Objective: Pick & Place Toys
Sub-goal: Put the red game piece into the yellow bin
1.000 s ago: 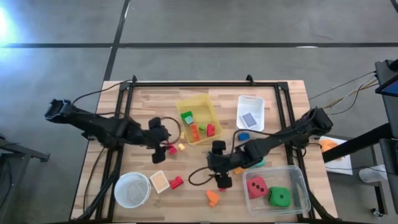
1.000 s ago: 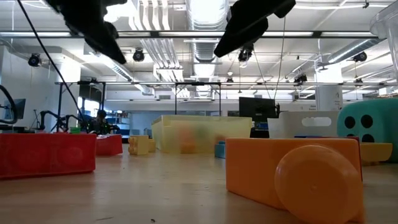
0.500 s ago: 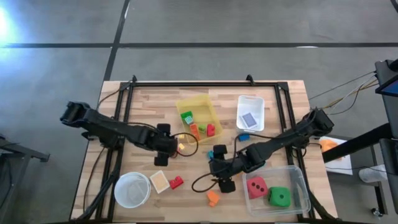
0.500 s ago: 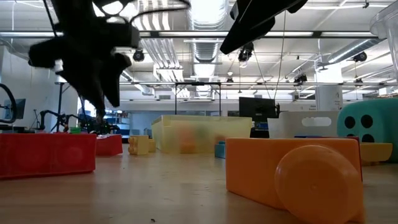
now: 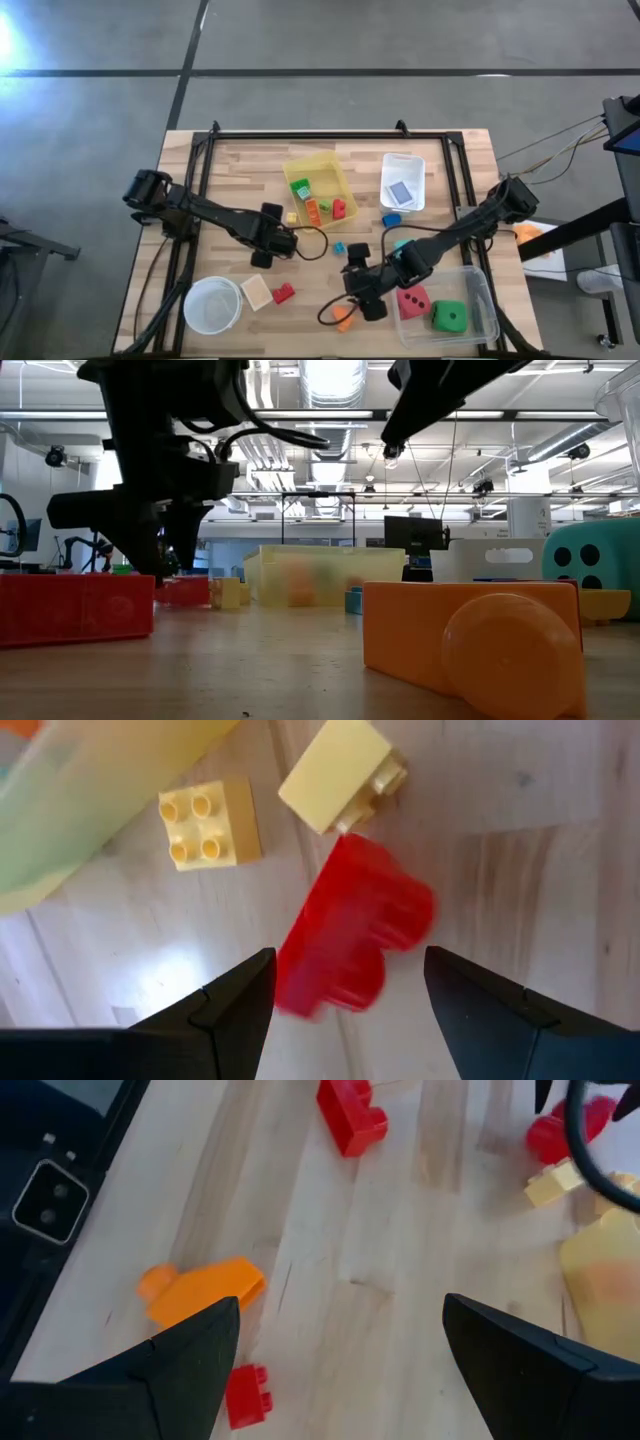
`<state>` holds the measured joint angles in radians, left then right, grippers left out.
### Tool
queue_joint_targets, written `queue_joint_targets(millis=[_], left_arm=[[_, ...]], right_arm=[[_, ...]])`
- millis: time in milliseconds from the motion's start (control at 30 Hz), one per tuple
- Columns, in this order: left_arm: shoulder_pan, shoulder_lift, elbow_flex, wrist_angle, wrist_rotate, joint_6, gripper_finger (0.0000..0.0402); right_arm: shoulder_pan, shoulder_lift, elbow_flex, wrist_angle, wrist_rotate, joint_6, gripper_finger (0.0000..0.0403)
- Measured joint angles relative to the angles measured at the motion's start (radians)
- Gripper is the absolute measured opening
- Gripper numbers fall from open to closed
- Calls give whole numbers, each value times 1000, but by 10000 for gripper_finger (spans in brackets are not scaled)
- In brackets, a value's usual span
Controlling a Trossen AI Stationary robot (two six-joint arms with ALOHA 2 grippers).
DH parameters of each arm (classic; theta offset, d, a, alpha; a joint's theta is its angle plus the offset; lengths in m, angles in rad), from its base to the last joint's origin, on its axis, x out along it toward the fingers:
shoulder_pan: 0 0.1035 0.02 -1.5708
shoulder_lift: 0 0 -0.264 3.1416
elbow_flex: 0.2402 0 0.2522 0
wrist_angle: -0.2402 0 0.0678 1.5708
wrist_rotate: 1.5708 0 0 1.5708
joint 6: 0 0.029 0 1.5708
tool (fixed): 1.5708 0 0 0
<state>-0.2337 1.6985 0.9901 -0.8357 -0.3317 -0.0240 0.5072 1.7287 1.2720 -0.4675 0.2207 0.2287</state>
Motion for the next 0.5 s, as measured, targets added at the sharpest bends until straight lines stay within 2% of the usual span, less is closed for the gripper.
queue_joint_targets(millis=[500], left_arm=[[2,0,1,61,-7,153,258]], right_arm=[[1,0,-22,1,0,32,343]])
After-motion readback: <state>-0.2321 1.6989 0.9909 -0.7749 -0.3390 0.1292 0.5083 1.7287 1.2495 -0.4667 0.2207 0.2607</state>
